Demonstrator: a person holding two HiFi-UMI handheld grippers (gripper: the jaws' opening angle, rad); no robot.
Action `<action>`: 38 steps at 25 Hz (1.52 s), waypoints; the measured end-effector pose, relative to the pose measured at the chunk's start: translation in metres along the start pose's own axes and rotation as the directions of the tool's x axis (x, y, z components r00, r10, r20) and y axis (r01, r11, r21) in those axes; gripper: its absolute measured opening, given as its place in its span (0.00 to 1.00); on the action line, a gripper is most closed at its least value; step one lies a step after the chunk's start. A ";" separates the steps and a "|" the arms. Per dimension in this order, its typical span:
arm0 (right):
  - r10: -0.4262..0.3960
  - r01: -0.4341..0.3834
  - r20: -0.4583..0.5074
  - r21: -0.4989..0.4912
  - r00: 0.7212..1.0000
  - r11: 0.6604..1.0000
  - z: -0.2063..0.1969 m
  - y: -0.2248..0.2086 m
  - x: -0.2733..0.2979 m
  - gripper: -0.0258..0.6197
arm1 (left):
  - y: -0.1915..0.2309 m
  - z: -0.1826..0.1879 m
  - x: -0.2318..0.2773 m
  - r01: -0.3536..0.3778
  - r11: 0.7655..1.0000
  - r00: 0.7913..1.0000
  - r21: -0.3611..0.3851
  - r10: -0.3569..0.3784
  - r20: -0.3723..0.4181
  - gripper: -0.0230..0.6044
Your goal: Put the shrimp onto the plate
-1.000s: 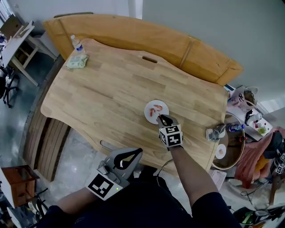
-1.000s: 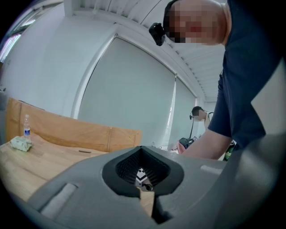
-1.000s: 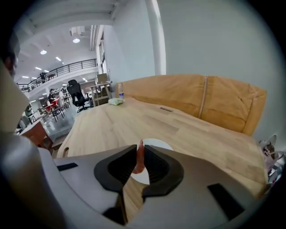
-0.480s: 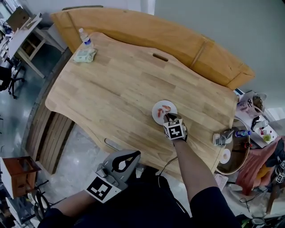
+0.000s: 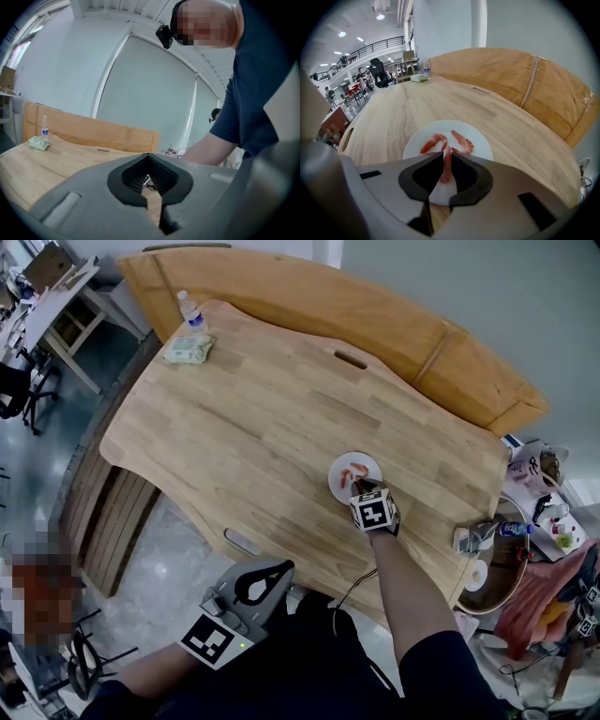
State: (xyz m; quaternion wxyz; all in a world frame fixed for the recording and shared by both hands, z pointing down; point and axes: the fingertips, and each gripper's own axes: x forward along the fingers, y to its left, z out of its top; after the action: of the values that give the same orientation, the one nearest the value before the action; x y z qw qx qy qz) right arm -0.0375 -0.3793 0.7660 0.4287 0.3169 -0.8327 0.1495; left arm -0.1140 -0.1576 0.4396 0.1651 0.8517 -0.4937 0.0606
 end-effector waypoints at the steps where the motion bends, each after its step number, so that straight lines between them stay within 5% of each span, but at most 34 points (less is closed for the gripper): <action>1: -0.001 0.001 0.000 0.001 1.000 1.000 0.000 0.000 0.001 0.14 | 0.001 0.000 -0.001 -0.002 1.000 1.000 -0.001 0.002 0.000 0.04; 14: -0.033 0.029 0.044 0.085 0.998 0.996 0.004 -0.006 -0.003 0.22 | 0.000 -0.001 -0.010 -0.007 1.000 1.000 -0.001 0.007 -0.001 0.04; 27: -0.017 -0.002 0.254 0.075 0.967 0.997 0.023 0.045 -0.115 0.22 | -0.015 0.019 -0.016 0.062 0.998 0.995 0.021 -0.064 0.076 0.04; 33: -0.008 -0.027 0.357 0.093 0.934 0.995 0.034 0.080 -0.189 0.18 | -0.032 0.026 -0.016 0.123 0.991 0.986 0.046 -0.127 0.110 0.04; 38: 0.018 -0.065 0.485 0.080 0.874 0.995 0.062 0.114 -0.265 0.11 | -0.046 0.034 -0.016 0.162 0.985 0.977 0.059 -0.169 0.129 0.04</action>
State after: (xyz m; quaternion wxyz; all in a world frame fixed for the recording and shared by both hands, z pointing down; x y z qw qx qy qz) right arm -0.0362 -0.2195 0.5181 0.1882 0.3463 -0.9120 0.1137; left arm -0.0848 -0.1352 0.3937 0.1155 0.8957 -0.4294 0.0012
